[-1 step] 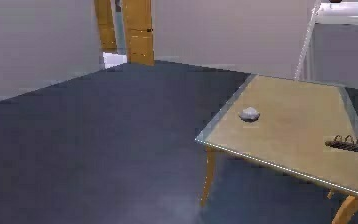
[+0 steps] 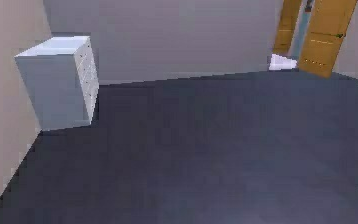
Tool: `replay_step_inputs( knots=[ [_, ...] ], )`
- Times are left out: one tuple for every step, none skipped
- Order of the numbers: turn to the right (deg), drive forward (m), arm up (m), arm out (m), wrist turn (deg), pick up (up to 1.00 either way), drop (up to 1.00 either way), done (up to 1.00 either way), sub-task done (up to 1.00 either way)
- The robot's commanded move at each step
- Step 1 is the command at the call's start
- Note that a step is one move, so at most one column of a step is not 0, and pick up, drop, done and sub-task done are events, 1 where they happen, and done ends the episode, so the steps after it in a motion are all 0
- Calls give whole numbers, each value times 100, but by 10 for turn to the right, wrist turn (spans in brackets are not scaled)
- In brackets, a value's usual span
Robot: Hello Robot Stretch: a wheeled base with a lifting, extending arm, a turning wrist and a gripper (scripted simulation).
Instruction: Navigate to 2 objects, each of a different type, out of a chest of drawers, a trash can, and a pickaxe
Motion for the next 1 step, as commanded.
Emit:
replay_step_inputs(
  knots=[
    [-150, 0, 0, 0, 0, 0, 0, 0, 0]
  ],
)
